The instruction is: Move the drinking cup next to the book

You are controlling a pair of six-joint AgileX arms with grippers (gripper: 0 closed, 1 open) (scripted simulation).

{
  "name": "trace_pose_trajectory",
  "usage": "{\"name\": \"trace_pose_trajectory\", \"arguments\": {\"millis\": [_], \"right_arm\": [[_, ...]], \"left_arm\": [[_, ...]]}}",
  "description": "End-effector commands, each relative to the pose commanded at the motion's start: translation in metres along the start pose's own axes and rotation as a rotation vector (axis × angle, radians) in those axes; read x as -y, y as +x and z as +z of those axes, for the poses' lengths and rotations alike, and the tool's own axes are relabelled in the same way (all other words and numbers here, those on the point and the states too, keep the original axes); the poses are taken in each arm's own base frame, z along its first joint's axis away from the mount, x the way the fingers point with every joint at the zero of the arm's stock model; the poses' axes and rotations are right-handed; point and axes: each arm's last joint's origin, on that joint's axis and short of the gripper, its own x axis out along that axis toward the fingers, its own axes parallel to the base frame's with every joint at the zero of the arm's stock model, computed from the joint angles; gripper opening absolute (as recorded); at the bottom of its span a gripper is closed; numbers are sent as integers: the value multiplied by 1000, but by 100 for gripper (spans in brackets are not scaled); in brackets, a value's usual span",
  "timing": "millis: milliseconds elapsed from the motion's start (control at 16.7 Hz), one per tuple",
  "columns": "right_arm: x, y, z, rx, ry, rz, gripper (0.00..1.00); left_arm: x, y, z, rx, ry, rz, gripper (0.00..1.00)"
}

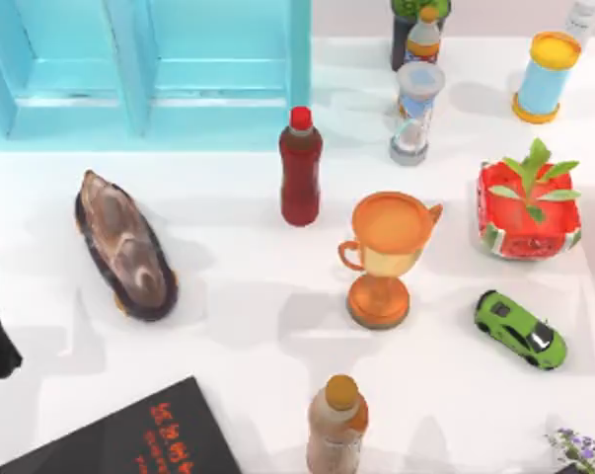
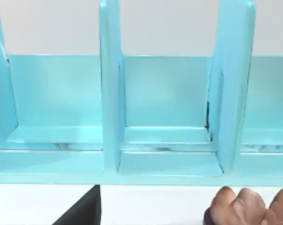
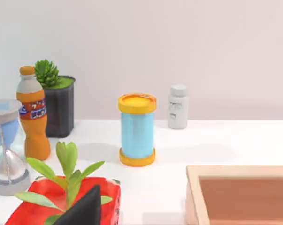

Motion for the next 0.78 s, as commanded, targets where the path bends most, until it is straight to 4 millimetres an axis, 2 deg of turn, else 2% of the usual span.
{"name": "trace_pose_trajectory", "arguments": {"millis": [240, 420, 600, 780], "right_arm": [[0, 0, 0, 0, 0, 0, 100], [0, 0, 0, 0, 0, 0, 100], [0, 0, 0, 0, 0, 0, 100], [0, 0, 0, 0, 0, 0, 100]], "left_arm": [[0, 0, 4, -16, 29, 2, 100], [-1, 2, 18, -98, 146, 3, 100], [-4, 11, 32, -277, 333, -23, 100], [-9, 29, 43, -541, 538, -115, 100]]}}
